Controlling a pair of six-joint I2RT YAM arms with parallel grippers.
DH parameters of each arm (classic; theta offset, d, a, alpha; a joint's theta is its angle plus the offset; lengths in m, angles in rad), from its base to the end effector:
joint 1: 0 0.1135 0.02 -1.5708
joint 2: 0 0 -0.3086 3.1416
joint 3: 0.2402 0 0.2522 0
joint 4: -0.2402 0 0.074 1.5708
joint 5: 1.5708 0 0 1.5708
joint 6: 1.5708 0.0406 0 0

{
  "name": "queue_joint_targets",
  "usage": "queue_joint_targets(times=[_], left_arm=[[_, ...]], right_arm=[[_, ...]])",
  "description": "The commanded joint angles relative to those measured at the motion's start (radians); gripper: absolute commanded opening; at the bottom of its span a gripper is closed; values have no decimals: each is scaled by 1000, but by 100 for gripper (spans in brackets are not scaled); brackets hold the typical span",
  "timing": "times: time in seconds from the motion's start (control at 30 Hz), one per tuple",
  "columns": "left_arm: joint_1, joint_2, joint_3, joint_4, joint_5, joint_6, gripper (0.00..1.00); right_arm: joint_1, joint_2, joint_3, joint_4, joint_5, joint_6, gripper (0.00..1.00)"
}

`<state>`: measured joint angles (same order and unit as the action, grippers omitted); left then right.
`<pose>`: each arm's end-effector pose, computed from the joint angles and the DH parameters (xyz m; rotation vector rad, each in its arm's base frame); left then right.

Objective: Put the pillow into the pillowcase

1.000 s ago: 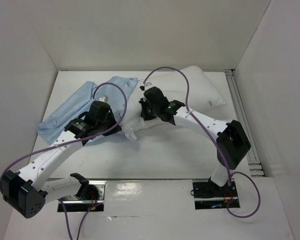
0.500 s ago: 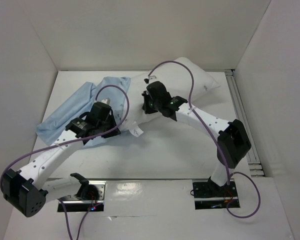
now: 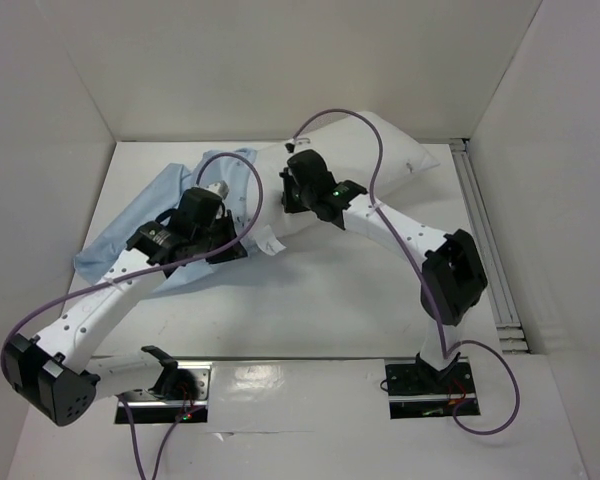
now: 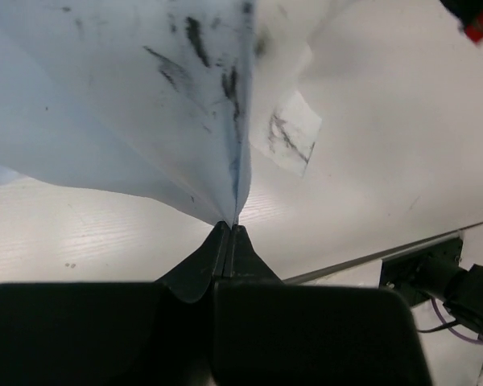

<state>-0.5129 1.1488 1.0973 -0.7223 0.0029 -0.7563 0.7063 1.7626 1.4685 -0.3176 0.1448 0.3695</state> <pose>0.1945 -0.1097 0.3622 -0.2938 2.4145 -0.6100 0.3265 0.2708 0.3373 -0.2882 2.1925 0.4511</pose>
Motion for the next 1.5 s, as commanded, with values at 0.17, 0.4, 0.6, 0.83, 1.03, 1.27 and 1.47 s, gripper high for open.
queue_joint_targets(times=[0.17,0.4,0.6,0.83,1.03,1.27,1.47], left_arm=[[-6,40,145,-69,178,92,0],[48,61,237,-78,238,72,0],[80,101,237,-14,293,52,0],[114,129,292,-52,160,52,0],[137,86,256,-224,-233,26,50],[146,28,44,-161,-267,-21,72],[146,38,-8,-88,-366,-49,68]], right_arm=[[18,139,285,61,7,-43,0],[120,173,43,192,-86,69,0],[199,118,-58,282,-97,115,0],[122,23,-63,302,-74,120,0],[122,14,-97,292,-83,106,0],[122,14,-97,279,-93,106,0],[113,14,-97,270,-82,106,0]])
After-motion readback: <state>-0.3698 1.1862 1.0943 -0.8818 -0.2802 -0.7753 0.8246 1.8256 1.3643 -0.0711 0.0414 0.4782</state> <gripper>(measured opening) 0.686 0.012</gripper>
